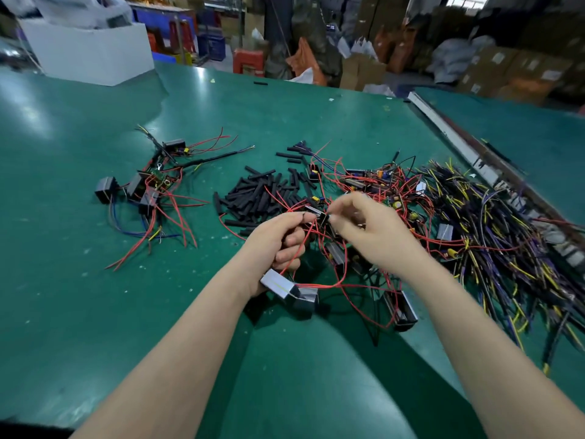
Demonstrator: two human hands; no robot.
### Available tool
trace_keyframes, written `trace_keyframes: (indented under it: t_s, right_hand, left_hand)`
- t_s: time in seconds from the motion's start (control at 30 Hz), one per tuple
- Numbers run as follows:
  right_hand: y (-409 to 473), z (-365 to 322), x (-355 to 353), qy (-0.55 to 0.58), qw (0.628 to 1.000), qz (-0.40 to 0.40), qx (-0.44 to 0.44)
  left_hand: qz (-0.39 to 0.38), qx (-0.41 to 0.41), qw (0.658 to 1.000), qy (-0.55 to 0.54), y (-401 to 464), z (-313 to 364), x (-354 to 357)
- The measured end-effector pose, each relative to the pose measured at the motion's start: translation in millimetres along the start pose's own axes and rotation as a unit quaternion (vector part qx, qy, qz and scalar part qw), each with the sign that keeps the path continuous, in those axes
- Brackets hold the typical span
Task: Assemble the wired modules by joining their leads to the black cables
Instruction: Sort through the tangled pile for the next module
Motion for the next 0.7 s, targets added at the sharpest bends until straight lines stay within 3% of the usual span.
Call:
trace_keyframes:
  t_s: [0.1,0.2,0.4,0.47,0.6,0.7]
  right_hand:
    - [31,-2,-15,0.019,0.998,0.036,0.052]
    - [70,-2,-15,-0.080,0.990,0.011,0.117]
    - [116,7,9,-0.288,0.926,-0.124,0.208]
    - [120,10,13,-0.305,0.913,-0.154,0.224]
    - [118,11,11,-0.295,0.917,-0.161,0.216]
    - [107,1,1,-0.197,0.964,-0.083,0.158]
  left_hand:
    - [0.004,0.014,1.000,0.011,2,2,-1]
    - [-0.005,0.031,0.998,0.049,2,2,-2]
    - [-0.018,0.071,0.995,0.071,1,-1,-1]
    - [-0.016,0.088,0.992,0.085,0,0,-2]
    - [-0.007,0.109,0.992,0.071,0,1,-3]
    - [0.003,0.113,0.992,0.055,1,1,-5]
Point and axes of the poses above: each hand's wrist, its own y-axis towards the middle knuckle, its own x-axis out of the palm, z = x × y, the point moved 4 cm from there along y, towards the middle knuckle, and after that the axes turned 13 degrees about -z, right-handed, at the moved point
